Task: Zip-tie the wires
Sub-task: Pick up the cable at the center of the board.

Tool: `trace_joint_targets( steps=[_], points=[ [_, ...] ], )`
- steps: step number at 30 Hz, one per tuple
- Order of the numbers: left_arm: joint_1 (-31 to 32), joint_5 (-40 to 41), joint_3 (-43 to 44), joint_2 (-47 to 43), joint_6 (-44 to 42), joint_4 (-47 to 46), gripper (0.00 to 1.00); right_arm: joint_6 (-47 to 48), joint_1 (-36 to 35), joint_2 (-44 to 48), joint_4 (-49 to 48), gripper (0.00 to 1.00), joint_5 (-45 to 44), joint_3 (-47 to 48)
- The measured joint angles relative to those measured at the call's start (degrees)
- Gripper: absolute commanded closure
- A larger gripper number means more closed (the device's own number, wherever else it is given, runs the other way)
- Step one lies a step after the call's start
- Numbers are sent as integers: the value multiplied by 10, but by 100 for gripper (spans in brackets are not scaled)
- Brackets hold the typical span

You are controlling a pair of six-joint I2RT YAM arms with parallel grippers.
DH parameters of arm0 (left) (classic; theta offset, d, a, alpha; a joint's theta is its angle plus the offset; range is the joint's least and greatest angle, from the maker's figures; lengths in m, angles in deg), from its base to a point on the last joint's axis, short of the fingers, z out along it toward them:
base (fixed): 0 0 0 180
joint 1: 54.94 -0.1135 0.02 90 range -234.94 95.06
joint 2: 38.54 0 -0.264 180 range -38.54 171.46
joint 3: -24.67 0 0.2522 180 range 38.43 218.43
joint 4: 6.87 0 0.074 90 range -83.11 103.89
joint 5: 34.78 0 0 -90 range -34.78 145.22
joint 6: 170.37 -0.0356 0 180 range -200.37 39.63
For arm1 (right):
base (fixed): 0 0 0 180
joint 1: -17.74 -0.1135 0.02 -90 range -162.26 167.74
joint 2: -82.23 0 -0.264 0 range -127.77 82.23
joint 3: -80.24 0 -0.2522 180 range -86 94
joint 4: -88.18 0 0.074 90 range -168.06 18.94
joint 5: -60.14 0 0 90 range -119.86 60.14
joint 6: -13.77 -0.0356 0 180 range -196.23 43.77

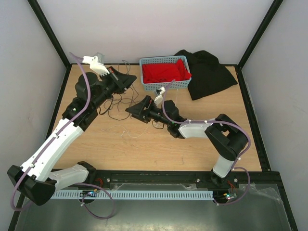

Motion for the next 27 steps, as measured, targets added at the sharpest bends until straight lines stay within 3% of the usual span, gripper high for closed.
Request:
trace_joint_targets(
  steps=[13, 16, 19, 27],
  points=[
    [7, 5, 0, -2, 0, -1, 100, -19, -1, -17, -10, 7, 39, 37],
    [8, 7, 0, -2, 0, -1, 100, -21, -4, -25, -10, 13, 42, 38],
    [8, 9, 0, -2, -1, -1, 100, -21, -5, -30, -10, 32, 45, 41],
    [5, 38, 0, -11, -39, 11, 100, -17, -5, -31, -15, 97, 52, 38]
  ],
)
